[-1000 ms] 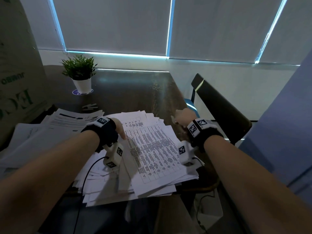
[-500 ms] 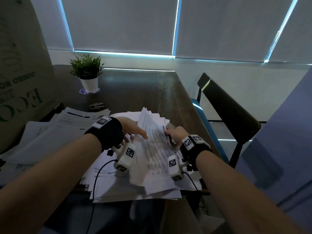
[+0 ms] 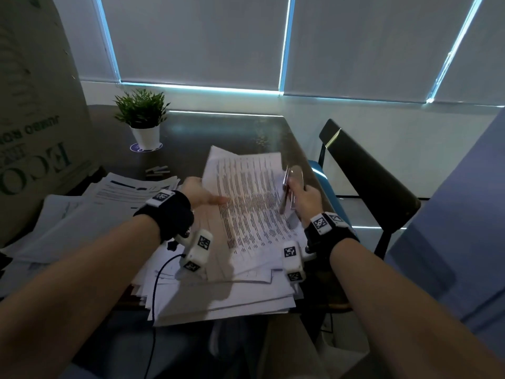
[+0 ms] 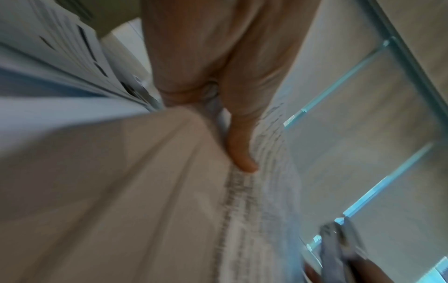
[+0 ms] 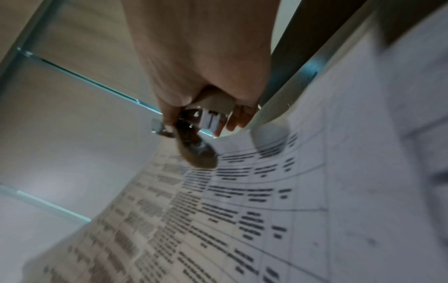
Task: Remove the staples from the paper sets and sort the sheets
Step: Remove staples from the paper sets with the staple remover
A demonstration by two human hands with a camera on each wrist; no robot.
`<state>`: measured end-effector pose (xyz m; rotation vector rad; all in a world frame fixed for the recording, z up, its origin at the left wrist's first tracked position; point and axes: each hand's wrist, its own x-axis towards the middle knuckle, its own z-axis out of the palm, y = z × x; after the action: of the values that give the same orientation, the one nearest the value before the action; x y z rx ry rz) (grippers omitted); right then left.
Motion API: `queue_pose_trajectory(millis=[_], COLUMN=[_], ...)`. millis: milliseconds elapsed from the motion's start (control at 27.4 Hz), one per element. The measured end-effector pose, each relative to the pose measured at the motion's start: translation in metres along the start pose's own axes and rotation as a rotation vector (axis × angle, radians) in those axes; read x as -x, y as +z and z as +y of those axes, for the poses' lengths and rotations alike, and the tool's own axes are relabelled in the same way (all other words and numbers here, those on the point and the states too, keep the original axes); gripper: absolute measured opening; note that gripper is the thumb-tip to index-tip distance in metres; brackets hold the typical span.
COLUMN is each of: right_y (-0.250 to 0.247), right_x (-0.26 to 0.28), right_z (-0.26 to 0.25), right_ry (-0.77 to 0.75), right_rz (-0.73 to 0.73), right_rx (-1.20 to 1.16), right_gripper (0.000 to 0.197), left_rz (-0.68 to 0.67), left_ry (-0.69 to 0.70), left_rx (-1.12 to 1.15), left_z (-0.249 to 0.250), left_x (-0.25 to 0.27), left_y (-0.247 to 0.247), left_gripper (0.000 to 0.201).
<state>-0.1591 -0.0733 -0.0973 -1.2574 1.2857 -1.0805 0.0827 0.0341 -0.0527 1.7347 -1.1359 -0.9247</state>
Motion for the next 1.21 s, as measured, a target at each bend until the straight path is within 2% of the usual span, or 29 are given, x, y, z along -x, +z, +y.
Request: queue_pose_trajectory(millis=[37, 73, 146, 219, 256, 329, 366, 475, 512, 621, 804, 877, 914, 951, 987, 1060, 1133, 1170, 1206], right_y=[-0.002, -0.003, 0.001, 0.019, 0.032, 0.058, 0.069, 0.099, 0.107, 0.123, 0.117, 0.116, 0.115, 0.116, 0.116, 0.118, 0.118, 0.117, 0.116], right_x=[-0.001, -0.001, 0.0, 0.003, 0.005, 0.008, 0.008, 0.015, 0.017, 0.024, 0.026, 0.024, 0.023, 0.023, 0.023, 0.023, 0.023, 0.025, 0.024], right_z=[-0.006, -0.011, -0.017, -0.023, -0.028, -0.034, -0.036, -0.035, -0.032, -0.018, 0.01, 0.013, 0.014, 0.013, 0.013, 0.014, 0.015, 0.013, 0.014], right_ry=[-0.011, 0.002, 0.063, 0.087, 0.102, 0.173, 0.204, 0.231, 0.233, 0.285, 0.282, 0.277, 0.274, 0.271, 0.271, 0.269, 0.26, 0.259, 0.261], right_rz=[-0.045, -0.119, -0.279, -0.31, -0.287, -0.238, -0.232, -0.293, -0.327, -0.367, -0.299, -0.303, -0.302, -0.302, -0.298, -0.295, -0.301, -0.304, -0.308], right_rx=[-0.018, -0.049, -0.156, -0.248, -0.277, -0.345, -0.36, -0.271, -0.254, -0.301, -0.34, -0.36, -0.363, -0.362, -0.358, -0.33, -0.297, -0.297, -0.313], right_gripper=[0.045, 0.047, 0.05, 0.04, 0.033, 0.033, 0.036, 0.042, 0.042, 0.035, 0.034, 0.031, 0.03, 0.029, 0.028, 0.027, 0.027, 0.027, 0.027], left_rz=[0.0, 0.01, 0.099, 0.137, 0.098, 0.066, 0.114, 0.315, 0.35, 0.448, 0.563, 0.62, 0.628, 0.605, 0.524, 0.242, -0.107, -0.183, -0.187], left_ry=[0.031, 0.071, 0.111, 0.124, 0.102, 0.008, -0.031, -0.115, -0.152, -0.251, -0.215, -0.219, -0.17, -0.066, 0.055, 0.234, 0.204, 0.16, 0.128], left_rx=[0.087, 0.178, 0.259, 0.254, 0.168, -0.117, -0.249, -0.536, -0.599, -0.725, -0.86, -0.861, -0.861, -0.905, -0.969, -0.952, -0.966, -0.998, -1.038], left_z=[-0.002, -0.002, -0.001, -0.001, -0.002, -0.013, -0.019, -0.032, -0.037, -0.055, -0.069, -0.059, -0.056, -0.051, -0.045, -0.035, -0.036, -0.036, -0.042], left_x=[-0.002, -0.003, -0.005, -0.012, -0.013, -0.024, -0.028, -0.024, -0.023, -0.019, -0.017, -0.02, -0.025, -0.029, -0.031, -0.035, -0.037, -0.037, -0.042], left_y=[-0.007, -0.012, -0.019, -0.029, -0.033, -0.044, -0.051, -0.071, -0.077, -0.096, -0.121, -0.114, -0.109, -0.1, -0.09, -0.058, -0.024, -0.013, -0.012], left_gripper=[0.06, 0.058, 0.038, 0.037, 0.042, 0.054, 0.053, 0.025, 0.028, 0.039, 0.037, 0.044, 0.048, 0.053, 0.057, 0.053, 0.048, 0.051, 0.056])
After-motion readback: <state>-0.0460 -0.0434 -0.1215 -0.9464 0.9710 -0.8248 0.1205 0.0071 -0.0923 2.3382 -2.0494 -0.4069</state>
